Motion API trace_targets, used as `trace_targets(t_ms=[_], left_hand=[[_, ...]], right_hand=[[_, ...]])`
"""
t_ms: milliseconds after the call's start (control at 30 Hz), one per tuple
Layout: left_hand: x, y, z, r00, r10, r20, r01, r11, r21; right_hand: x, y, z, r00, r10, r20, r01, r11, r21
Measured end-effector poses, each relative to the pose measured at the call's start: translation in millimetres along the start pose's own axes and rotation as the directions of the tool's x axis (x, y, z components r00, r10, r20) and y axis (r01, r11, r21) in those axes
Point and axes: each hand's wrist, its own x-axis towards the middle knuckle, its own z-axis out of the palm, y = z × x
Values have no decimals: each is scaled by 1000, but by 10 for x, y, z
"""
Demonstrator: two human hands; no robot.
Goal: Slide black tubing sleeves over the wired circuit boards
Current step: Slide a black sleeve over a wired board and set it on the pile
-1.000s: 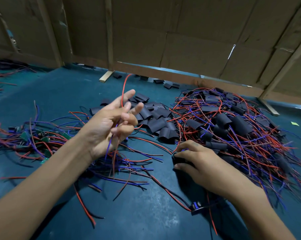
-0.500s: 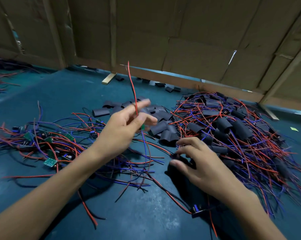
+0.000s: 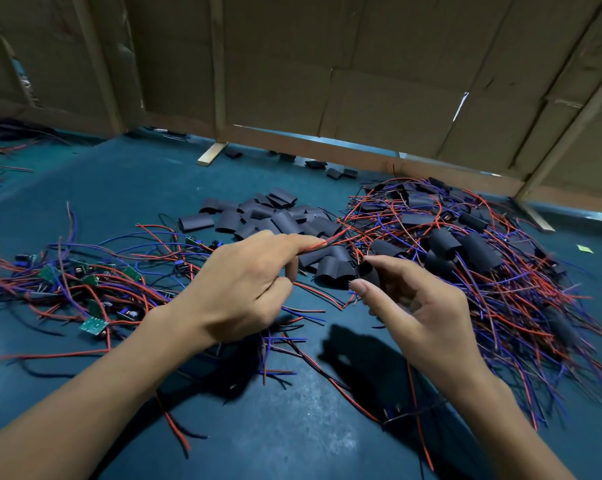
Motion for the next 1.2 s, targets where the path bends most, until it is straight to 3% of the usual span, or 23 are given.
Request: trace_targets(t_ms=[67,233,600,733,833,1000,1200], left_hand=[[1,28,-28,1000,-25,-7,25,998,62],[10,51,-32,993,113,-43,-101,970,222],[20,76,-46,976,208,62,-217,931,294],[13,81,30,963,260,68,-268,951,152],[17,49,51,983,168,77,-170,985,17],[5,-106,61,995,-58,83,48,992,117],[17,-196,64,999,-26,-31,27,999,24]], right_hand=[[16,5,-17,999,-49,-17,48,998,-38],[56,10,-61,987,-162,-9,159,977,-142],[41,21,-43,944,-301,139,315,944,-97],[-5,23,58,934,-327,142,337,940,-49],[2,26,37,951,-296,91,302,952,-54],[51,50,-153,978,-198,-63,191,976,-100],[82,66,-203,983,-173,-67,167,981,-95]])
